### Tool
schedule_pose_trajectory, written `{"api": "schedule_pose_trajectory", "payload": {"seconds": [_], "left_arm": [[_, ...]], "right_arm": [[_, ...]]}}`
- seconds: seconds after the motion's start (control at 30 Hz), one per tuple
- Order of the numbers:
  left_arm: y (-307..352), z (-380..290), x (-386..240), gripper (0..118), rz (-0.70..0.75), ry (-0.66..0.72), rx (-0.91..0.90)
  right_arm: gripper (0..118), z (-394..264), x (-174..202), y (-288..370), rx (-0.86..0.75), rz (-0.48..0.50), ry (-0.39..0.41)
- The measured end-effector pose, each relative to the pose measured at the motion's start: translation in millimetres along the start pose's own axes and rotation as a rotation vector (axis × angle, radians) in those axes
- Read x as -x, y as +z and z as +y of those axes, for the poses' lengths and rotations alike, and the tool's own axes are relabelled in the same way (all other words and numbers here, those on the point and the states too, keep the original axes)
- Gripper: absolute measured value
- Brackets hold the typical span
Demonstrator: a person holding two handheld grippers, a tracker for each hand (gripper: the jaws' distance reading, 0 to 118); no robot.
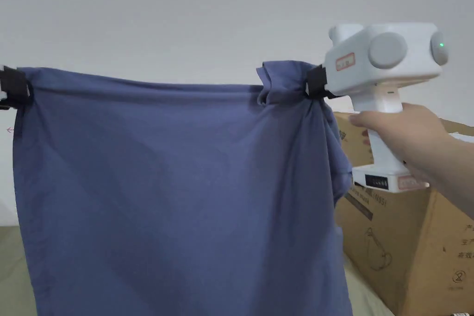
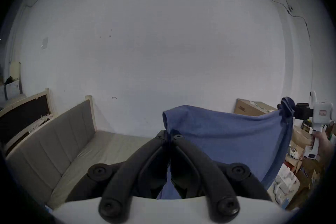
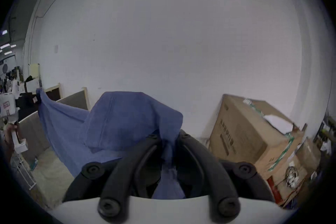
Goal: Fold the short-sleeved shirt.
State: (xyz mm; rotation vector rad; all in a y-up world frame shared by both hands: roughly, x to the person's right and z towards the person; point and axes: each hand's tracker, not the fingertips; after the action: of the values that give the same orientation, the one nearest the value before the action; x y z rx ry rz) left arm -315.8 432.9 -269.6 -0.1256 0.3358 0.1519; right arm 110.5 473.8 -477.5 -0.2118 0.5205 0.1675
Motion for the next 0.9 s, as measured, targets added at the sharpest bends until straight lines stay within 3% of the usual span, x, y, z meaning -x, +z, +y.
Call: {"api": "schedule_pose_trajectory", "payload": {"seconds": [0.3, 0.57, 0.7, 0.83, 0.9], "left_arm": [[-97.9, -37.8, -8.1, 0, 0.076, 0.042, 0.051], [-139.2, -199.1, 11.5, 0, 0.035, 0.029, 0.391], [-110.0, -295.3, 23.6, 0, -0.024, 0.057, 0.552], [-45.1, -354.4, 33.3, 0, -0.060, 0.092, 0.581], [-3.9, -379.5, 38.2, 0, -0.089, 0.204, 0.588]], "right_arm": [[12, -26.7, 7.9, -106.0, 0.026, -0.093, 0.021], [12, -212.3, 8.7, -178.1, 0.333, -0.058, -0.127], [12, -323.9, 13.2, -149.5, 0.489, -0.023, -0.239], [12, -404.3, 21.6, -73.1, 0.506, 0.031, -0.294], [12, -437.2, 25.7, -29.7, 0.509, 0.013, -0.310]]}}
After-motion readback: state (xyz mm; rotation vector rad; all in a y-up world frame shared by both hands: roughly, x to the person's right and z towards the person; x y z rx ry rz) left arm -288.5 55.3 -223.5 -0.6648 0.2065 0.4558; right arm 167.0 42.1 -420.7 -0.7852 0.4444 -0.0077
